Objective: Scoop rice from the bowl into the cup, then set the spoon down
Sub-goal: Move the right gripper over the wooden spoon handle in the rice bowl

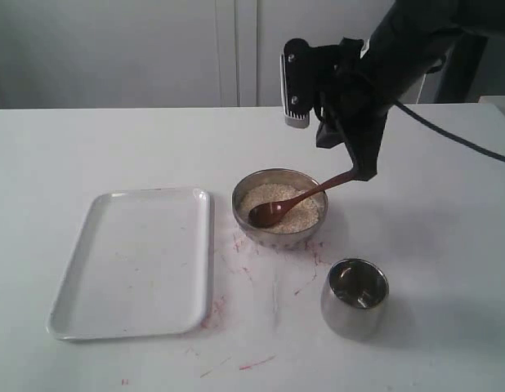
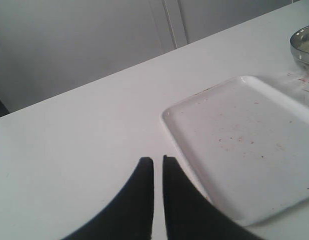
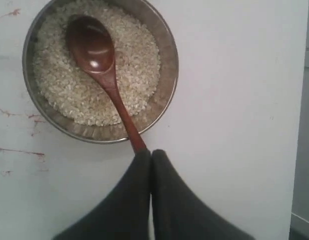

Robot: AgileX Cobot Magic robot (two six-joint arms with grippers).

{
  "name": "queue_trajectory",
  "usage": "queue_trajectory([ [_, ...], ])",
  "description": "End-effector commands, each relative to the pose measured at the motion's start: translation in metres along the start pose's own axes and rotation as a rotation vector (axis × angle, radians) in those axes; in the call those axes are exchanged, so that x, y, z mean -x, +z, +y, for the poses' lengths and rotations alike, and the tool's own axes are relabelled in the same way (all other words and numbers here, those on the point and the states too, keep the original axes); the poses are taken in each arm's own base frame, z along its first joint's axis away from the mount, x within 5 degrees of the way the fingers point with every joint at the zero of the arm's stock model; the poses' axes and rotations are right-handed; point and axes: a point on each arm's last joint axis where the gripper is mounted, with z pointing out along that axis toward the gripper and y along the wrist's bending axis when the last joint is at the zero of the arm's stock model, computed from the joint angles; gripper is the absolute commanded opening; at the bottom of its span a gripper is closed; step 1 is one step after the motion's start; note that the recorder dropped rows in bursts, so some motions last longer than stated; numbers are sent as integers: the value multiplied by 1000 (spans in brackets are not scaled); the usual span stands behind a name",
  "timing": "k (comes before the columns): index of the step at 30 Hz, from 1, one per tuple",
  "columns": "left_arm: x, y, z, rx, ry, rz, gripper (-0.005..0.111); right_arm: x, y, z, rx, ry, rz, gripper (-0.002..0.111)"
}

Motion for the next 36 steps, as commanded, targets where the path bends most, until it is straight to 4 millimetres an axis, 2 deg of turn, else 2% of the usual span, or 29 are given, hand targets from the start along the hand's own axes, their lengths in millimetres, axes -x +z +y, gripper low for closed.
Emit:
queue_trajectory([
  [1, 1, 0, 0, -2, -8, -6, 14, -16, 19, -1, 50, 5, 38, 0],
  [6, 1, 0, 0, -2, -8, -6, 14, -26, 38, -5, 26, -57, 111, 0],
  [15, 1, 0, 0, -2, -8, -6, 14, -26, 39, -6, 21, -58, 118, 0],
  [23, 1, 0, 0, -2, -8, -6, 14, -26, 44, -5, 35, -209, 111, 0],
  [30, 1, 0, 0, -2, -8, -6, 14, -30, 66, 0, 95, -209, 125, 0],
  [34, 1, 0, 0, -2, -8, -6, 14, -28, 67, -7, 9, -78, 110, 0],
  [36, 1, 0, 0, -2, -8, -6, 14, -28, 67, -7, 9, -76, 110, 2],
])
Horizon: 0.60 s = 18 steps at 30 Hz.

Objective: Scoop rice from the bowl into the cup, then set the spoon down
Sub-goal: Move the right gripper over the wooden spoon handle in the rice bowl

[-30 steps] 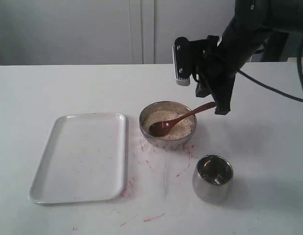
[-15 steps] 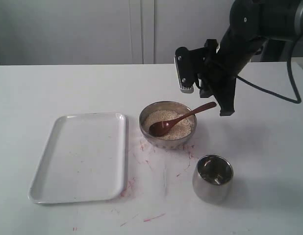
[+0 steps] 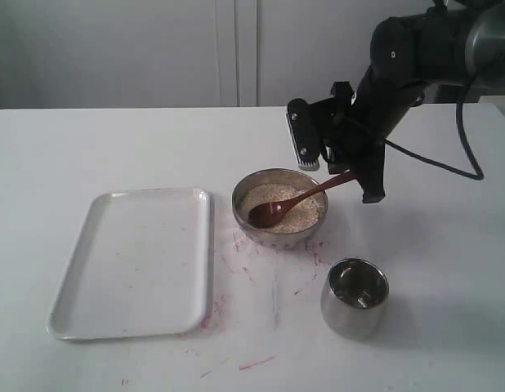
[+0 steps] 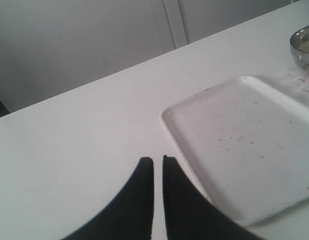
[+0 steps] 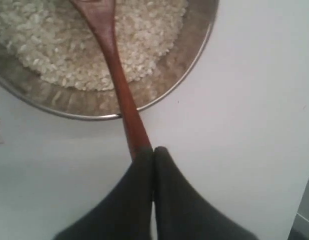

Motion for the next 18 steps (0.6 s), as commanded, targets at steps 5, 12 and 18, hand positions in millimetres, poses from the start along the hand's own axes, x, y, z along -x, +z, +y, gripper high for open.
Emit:
queue_trajectory([
  [5, 1, 0, 0, -2, -8, -6, 14, -1, -1, -1, -17, 37, -6, 38],
  [12, 1, 0, 0, -2, -8, -6, 14, -1, 1, 1, 4, 0, 2, 49],
  [18, 1, 0, 0, -2, -8, -6, 14, -2, 5, 4, 26, -38, 6, 49],
])
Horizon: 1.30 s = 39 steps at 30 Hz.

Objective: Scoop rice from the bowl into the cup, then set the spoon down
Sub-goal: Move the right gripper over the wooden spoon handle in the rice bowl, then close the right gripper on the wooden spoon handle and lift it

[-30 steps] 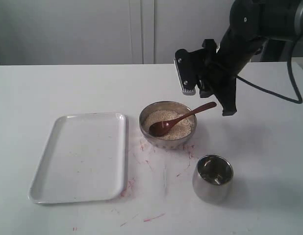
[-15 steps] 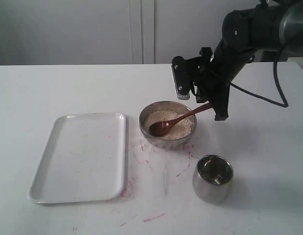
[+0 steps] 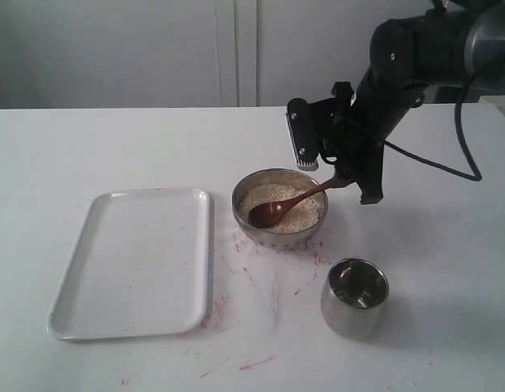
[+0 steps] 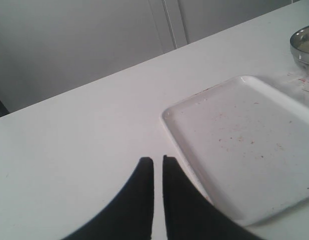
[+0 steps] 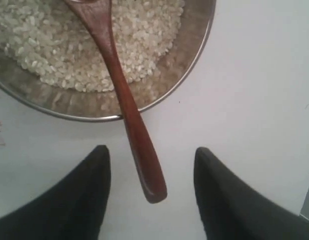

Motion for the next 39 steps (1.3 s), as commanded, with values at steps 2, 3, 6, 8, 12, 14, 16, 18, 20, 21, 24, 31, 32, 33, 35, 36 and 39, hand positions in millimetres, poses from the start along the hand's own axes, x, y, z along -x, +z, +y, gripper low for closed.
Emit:
queue_trajectory([
  [2, 1, 0, 0, -2, -8, -6, 14, -2, 7, 3, 29, -40, 6, 49],
  [3, 1, 0, 0, -2, -8, -6, 14, -2, 9, 4, 36, -49, 7, 49],
  [6, 1, 0, 0, -2, -8, -6, 14, -3, 14, 5, 48, -53, 14, 49],
  [8, 1, 0, 0, -2, -8, -6, 14, -4, 17, 5, 52, -66, 26, 49],
  [12, 1, 0, 0, -2, -8, -6, 14, -5, 20, 5, 47, -87, 44, 49],
  [14, 1, 0, 0, -2, -8, -6, 14, -5, 21, 4, 34, -89, 43, 49],
  [16, 1, 0, 0, -2, -8, -6, 14, -5, 21, 3, 22, -89, 41, 47],
  [18, 1, 0, 0, -2, -8, -6, 14, -5, 24, 3, 28, -107, 41, 45],
  [20, 1, 0, 0, -2, -8, -6, 14, -5, 28, 5, 38, -113, 43, 45],
  [21, 1, 0, 0, -2, -8, -6, 14, -6, 29, 5, 42, -114, 44, 45],
  [24, 1, 0, 0, -2, -8, -6, 14, -6, 35, 6, 47, -115, 44, 45],
  [31, 1, 0, 0, -2, -8, -6, 14, -5, 36, 3, 13, -115, 39, 45],
  [32, 1, 0, 0, -2, -8, -6, 14, -5, 36, 3, 11, -115, 38, 45],
  [33, 1, 0, 0, -2, -8, -6, 14, -5, 36, 3, 11, -115, 38, 45],
  [35, 1, 0, 0, -2, -8, -6, 14, -5, 36, 3, 11, -115, 38, 45],
  [36, 1, 0, 0, -2, -8, -6, 14, -5, 36, 3, 11, -115, 38, 45],
  [39, 1, 0, 0, -2, -8, -6, 14, -5, 36, 3, 11, -115, 38, 45],
])
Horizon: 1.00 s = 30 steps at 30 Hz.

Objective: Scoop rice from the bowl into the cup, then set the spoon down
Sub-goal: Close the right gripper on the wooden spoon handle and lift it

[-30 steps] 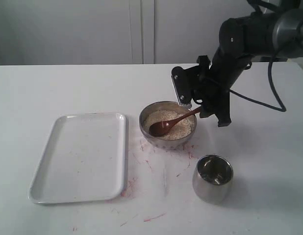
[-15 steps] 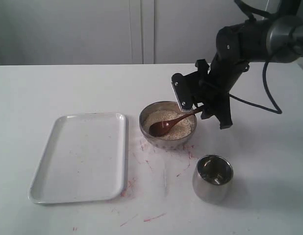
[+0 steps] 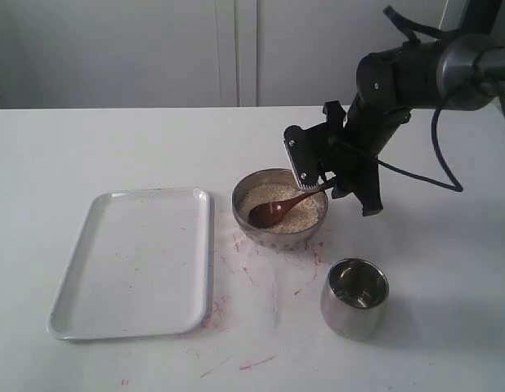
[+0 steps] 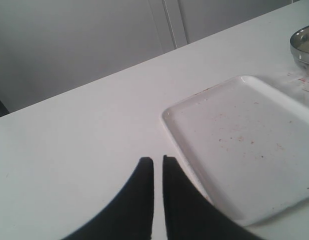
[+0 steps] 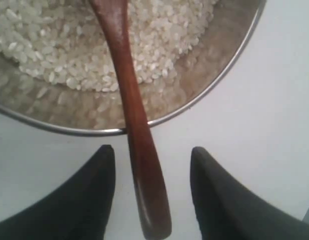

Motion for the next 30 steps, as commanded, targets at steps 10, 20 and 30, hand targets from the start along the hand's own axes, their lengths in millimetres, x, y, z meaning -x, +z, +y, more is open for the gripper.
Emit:
queue_trajectory([
  [10, 1, 0, 0, -2, -8, -6, 14, -1, 4, 2, 10, -10, 4, 44],
  [20, 1, 0, 0, -2, -8, -6, 14, -1, 8, 3, 16, -11, 4, 36],
  [30, 1, 0, 0, -2, -8, -6, 14, -1, 8, 2, 12, -8, 1, 23],
])
